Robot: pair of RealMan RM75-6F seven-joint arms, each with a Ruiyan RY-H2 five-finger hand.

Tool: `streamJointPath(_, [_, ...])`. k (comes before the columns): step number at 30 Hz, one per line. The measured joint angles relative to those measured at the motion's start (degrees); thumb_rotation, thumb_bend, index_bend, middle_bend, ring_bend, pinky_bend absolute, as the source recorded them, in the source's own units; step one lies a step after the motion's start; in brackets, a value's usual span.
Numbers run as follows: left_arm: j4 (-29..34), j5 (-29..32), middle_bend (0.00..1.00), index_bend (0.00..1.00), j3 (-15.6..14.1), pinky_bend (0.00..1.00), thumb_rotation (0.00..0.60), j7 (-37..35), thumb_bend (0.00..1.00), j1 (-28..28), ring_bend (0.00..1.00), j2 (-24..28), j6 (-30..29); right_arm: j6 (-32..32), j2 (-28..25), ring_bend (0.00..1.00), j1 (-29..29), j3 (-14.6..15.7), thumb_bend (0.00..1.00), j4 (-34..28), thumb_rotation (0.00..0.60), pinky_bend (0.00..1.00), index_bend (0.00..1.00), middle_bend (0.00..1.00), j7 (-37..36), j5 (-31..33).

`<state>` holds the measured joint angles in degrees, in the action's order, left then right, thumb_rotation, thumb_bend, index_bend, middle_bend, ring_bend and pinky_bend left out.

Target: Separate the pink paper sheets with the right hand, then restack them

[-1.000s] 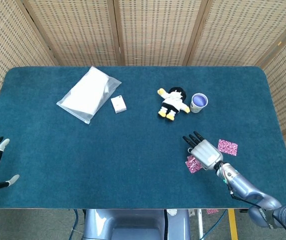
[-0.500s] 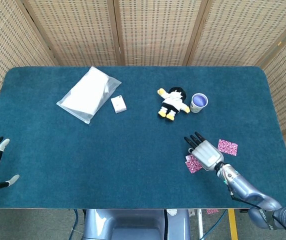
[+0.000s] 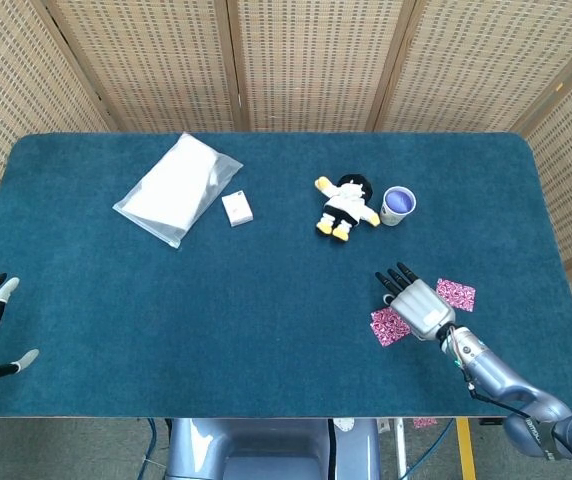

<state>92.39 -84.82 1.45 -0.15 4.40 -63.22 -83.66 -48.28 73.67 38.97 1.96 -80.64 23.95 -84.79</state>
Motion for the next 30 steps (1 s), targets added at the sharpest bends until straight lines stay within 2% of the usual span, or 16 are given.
streamJointPath(6, [0.0, 0.0, 0.00, 0.00, 0.0, 0.00, 0.600, -0.1, 0.00, 0.0, 0.00, 0.0, 0.0, -2.9, -0.7, 0.00, -0.9, -1.7, 0.23, 0.6, 0.600, 0.00, 0.29, 0.00, -3.5, 1.1])
streamJointPath(11, [0.0, -0.1, 0.00, 0.00, 0.0, 0.00, 0.600, -0.2, 0.00, 0.0, 0.00, 0.1, 0.0, -3.3, -0.2, 0.00, -2.2, -3.3, 0.23, 2.9, 0.600, 0.00, 0.29, 0.00, -5.7, 5.5])
streamJointPath(23, [0.0, -0.3, 0.00, 0.00, -0.2, 0.00, 0.600, -0.1, 0.00, 0.0, 0.00, 0.1, 0.0, -1.5, 4.1, 0.00, -6.2, -8.6, 0.21, 5.5, 0.600, 0.00, 0.30, 0.00, -12.4, 24.3])
streamJointPath(30, [0.0, -0.3, 0.00, 0.00, -0.2, 0.00, 0.600, -0.2, 0.00, 0.0, 0.00, 0.1, 0.0, -0.7, 6.3, 0.00, -6.8, -10.7, 0.21, 4.9, 0.600, 0.00, 0.31, 0.00, -10.8, 35.4])
